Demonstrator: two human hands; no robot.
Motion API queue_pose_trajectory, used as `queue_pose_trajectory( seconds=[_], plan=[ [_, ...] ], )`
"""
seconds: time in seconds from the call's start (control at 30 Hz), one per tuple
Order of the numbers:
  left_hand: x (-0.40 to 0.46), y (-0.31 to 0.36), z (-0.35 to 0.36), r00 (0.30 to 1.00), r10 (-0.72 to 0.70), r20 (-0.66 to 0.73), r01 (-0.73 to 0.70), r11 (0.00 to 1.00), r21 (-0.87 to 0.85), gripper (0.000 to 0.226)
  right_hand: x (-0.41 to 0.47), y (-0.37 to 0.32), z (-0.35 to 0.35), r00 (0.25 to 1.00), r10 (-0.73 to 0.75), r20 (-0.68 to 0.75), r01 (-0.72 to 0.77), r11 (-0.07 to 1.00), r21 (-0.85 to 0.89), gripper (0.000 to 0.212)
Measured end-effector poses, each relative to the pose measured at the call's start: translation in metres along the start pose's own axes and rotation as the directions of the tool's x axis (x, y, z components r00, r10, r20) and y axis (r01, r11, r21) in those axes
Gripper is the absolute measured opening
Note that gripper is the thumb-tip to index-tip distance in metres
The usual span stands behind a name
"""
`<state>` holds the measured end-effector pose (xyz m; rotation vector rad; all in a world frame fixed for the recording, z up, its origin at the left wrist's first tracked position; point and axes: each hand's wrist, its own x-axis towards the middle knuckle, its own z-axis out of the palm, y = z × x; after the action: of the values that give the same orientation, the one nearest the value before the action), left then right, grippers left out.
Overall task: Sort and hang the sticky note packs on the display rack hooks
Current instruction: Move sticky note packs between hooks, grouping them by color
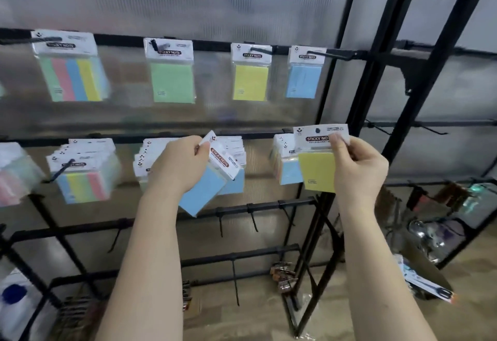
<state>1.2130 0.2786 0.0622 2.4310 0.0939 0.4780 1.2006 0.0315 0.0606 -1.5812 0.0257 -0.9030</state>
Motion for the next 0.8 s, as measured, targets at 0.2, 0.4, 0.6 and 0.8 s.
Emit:
queue_pose_trajectory(
  seconds=[0.2, 0.4, 0.6, 0.8],
  plan=[
    [0.003, 0.015, 0.002, 0.999, -0.025, -0.025, 0.024, 0.999, -0.034, 0.04, 0.021, 0.001, 0.004, 0.991, 0.119, 0.064, -0.127, 0.982, 0.14, 0.021],
    [0.013, 0.014, 0.0, 0.996, -0.026, -0.088, 0.028, 0.999, 0.018, 0.039, 0.031, 0.006, 0.022, 0.987, 0.159, 0.038, -0.164, 0.964, 0.208, 0.018],
    [0.018, 0.007, 0.0, 0.995, -0.064, -0.081, 0.066, 0.997, 0.025, 0.038, 0.046, -0.007, 0.042, 0.991, 0.106, 0.079, -0.122, 0.965, 0.234, 0.022],
    [0.027, 0.01, -0.002, 0.993, -0.058, -0.108, 0.059, 0.998, 0.014, 0.037, 0.064, -0.044, 0.076, 0.985, 0.029, 0.17, -0.084, 0.943, 0.323, 0.035]
  ],
)
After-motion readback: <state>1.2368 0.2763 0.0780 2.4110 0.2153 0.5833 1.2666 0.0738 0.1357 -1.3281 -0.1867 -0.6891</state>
